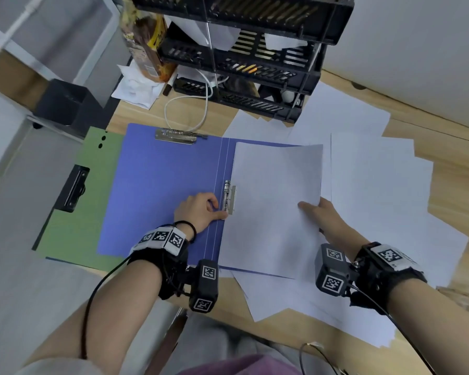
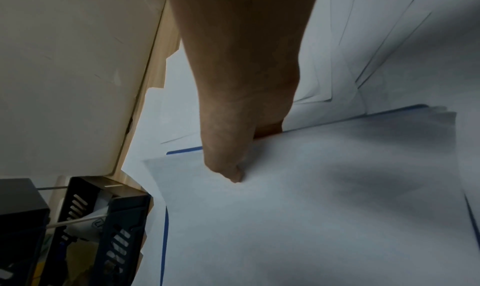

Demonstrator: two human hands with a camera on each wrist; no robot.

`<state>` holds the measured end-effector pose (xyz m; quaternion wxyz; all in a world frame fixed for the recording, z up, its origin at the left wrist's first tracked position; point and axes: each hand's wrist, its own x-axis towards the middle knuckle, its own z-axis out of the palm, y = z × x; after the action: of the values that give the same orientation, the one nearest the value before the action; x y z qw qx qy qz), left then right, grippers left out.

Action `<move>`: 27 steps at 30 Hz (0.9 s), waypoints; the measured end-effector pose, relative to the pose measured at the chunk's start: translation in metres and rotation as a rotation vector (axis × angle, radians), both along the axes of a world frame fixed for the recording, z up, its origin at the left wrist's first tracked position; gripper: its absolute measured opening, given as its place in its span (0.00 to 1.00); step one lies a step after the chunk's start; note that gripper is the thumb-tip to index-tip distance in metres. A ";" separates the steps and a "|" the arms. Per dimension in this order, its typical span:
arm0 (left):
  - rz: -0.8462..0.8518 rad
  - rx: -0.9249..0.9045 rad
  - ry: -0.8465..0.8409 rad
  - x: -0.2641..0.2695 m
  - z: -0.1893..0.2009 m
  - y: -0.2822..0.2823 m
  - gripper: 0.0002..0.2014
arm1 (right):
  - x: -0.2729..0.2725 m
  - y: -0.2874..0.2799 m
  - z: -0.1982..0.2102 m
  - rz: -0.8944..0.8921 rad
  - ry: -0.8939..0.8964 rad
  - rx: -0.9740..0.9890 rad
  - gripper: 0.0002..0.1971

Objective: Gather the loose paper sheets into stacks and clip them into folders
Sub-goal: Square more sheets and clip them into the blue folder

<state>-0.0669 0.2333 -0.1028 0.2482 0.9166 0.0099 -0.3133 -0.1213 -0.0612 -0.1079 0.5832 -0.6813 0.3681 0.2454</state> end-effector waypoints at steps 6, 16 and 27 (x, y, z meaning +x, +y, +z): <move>-0.001 -0.251 0.173 0.008 0.006 0.004 0.12 | -0.011 -0.010 0.008 -0.115 -0.089 -0.118 0.08; 0.109 -0.326 0.332 -0.003 0.008 0.010 0.13 | -0.026 0.038 0.032 -0.032 -0.092 -0.280 0.25; 0.208 -0.197 0.282 -0.004 0.018 0.031 0.12 | -0.060 0.047 0.038 -0.024 -0.082 -0.070 0.26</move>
<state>-0.0707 0.2641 -0.0849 0.3639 0.8289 0.1082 -0.4108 -0.1815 -0.0146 -0.0698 0.5767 -0.7062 0.3603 0.1973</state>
